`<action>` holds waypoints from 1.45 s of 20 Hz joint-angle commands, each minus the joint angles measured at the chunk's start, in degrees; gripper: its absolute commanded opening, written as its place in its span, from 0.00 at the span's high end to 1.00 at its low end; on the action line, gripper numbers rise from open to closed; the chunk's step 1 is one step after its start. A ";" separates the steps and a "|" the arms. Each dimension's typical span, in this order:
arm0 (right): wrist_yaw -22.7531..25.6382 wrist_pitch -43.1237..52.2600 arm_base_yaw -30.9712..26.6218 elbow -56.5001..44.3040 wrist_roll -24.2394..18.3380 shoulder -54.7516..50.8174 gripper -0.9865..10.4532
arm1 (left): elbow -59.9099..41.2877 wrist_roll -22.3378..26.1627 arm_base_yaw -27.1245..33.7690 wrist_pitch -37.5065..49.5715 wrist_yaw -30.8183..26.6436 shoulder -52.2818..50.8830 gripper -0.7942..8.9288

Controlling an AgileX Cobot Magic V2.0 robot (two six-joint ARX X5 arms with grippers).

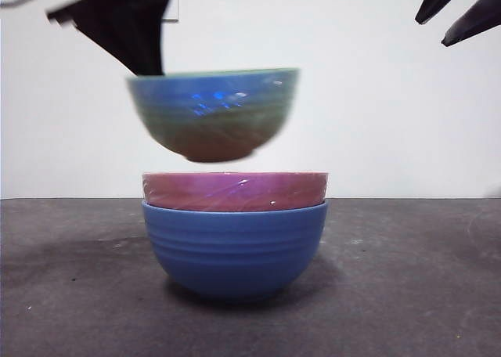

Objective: Pick up the green bowl on the top,put the green bowl on the left,pick up the red bowl in the middle,put the red bowl on the right

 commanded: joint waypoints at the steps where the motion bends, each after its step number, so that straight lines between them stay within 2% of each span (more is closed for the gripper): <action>1: 0.17 0.07 0.13 0.07 -0.33 0.07 0.75 | 0.72 1.68 2.62 -3.56 -3.10 -5.60 0.93; 6: 0.15 0.00 0.13 0.07 -0.50 0.07 0.75 | -2.49 1.49 11.89 -11.10 -3.41 -16.24 0.93; 10: 0.15 -0.13 0.13 0.07 -0.48 0.07 0.75 | -16.41 -0.13 15.39 -5.97 -3.13 -18.97 0.93; 13: 0.15 -0.11 0.13 0.07 -0.48 0.07 0.75 | -25.33 -0.76 16.90 2.69 -0.42 -18.51 0.93; 16: 0.15 -0.09 0.13 0.07 -0.48 0.09 0.75 | -28.96 -1.49 17.99 8.07 -0.04 -15.82 0.93; 19: 0.15 -0.09 0.13 0.07 -0.48 0.09 0.75 | -29.18 -1.33 18.60 10.16 1.60 -10.64 0.93; 23: 0.13 -0.09 0.13 0.07 -0.48 0.07 0.75 | -29.18 -1.33 18.60 10.54 0.98 -6.14 0.91; 24: 0.15 -0.09 0.13 0.07 -0.46 0.09 0.75 | -29.18 -1.36 18.60 10.67 0.98 -6.14 0.89; 27: 0.15 0.02 0.15 0.07 -0.44 0.09 0.74 | -28.98 -1.36 18.60 10.58 1.01 -6.43 0.50; 29: 0.13 0.37 0.15 0.07 -0.44 0.09 0.74 | -28.30 -1.33 18.60 9.66 1.01 -6.86 0.50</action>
